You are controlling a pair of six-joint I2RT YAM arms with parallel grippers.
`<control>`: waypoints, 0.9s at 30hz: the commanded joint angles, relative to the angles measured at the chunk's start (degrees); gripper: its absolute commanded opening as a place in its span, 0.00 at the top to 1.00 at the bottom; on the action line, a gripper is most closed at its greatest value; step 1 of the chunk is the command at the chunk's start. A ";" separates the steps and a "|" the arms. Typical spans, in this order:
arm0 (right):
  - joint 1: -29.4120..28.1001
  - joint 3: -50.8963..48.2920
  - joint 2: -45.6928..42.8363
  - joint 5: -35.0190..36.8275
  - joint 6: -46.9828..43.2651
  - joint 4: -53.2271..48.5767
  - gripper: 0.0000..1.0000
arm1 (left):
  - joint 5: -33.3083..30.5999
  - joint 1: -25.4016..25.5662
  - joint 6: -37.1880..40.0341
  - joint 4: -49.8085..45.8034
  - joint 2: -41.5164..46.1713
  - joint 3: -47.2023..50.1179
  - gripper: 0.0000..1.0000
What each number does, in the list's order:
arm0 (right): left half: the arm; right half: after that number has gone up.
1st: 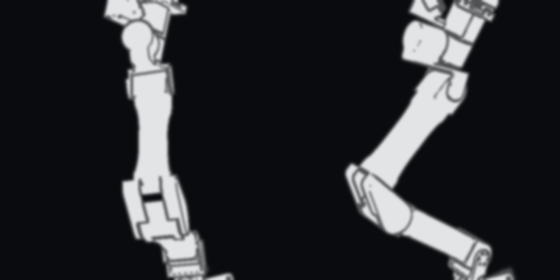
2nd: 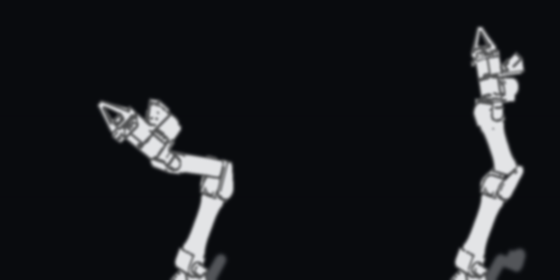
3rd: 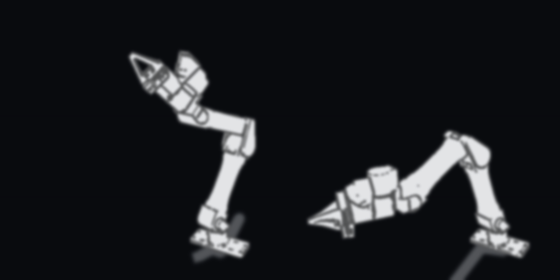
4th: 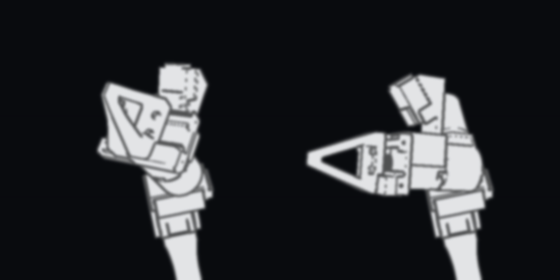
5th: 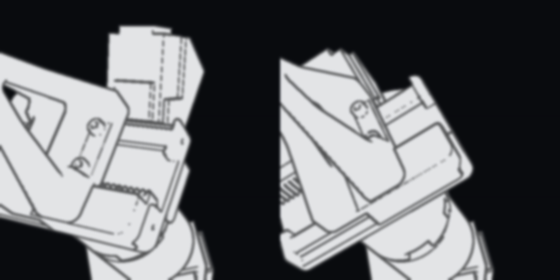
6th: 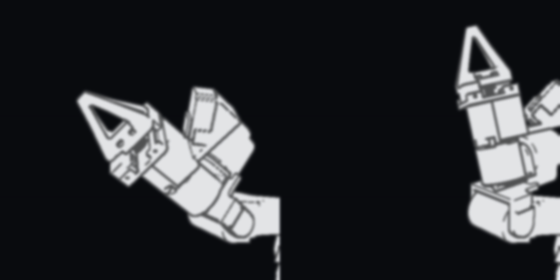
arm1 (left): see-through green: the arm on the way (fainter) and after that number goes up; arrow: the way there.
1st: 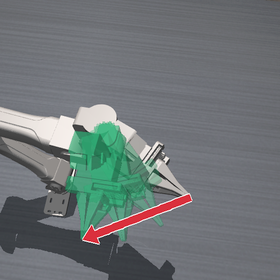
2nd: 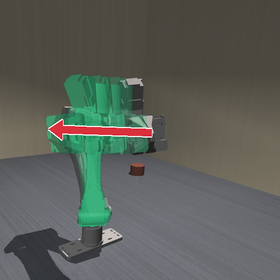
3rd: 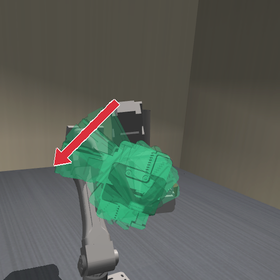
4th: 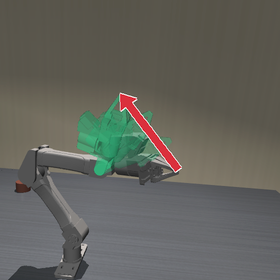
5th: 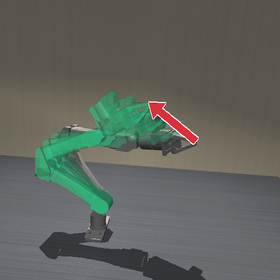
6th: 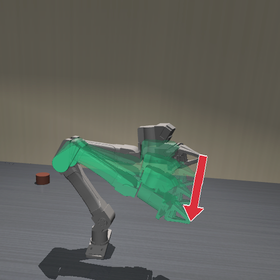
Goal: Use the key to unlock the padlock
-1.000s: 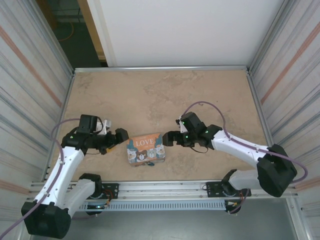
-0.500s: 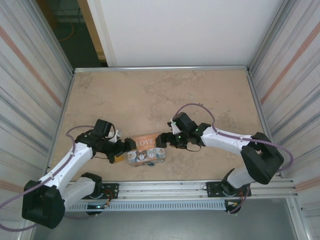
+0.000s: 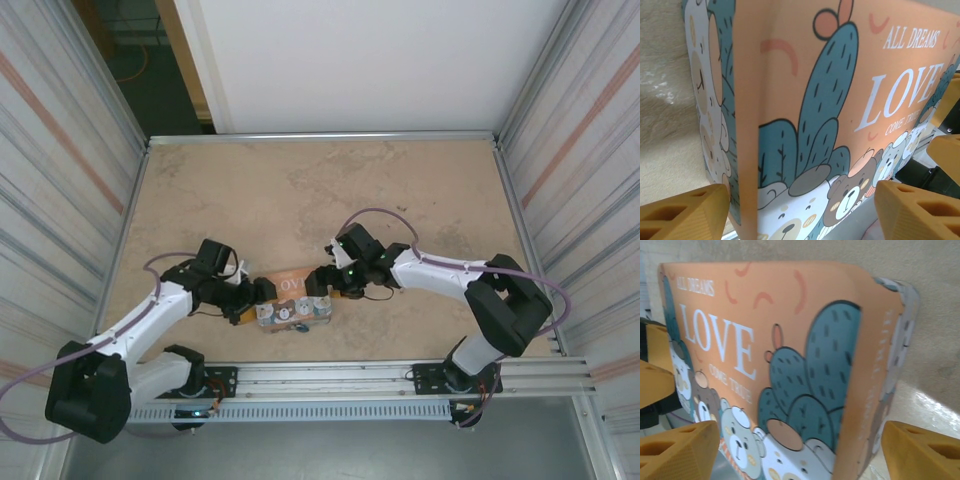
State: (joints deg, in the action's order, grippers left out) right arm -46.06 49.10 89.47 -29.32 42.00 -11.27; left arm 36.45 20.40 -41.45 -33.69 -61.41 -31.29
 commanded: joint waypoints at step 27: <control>4.75 5.63 2.93 0.98 0.74 2.09 0.44 | -2.53 3.36 -0.06 14.40 -21.62 -14.98 0.32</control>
State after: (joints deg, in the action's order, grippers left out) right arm -40.62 51.92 91.33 -23.09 42.00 -13.06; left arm 33.80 23.00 -42.63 -28.05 -80.12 -42.61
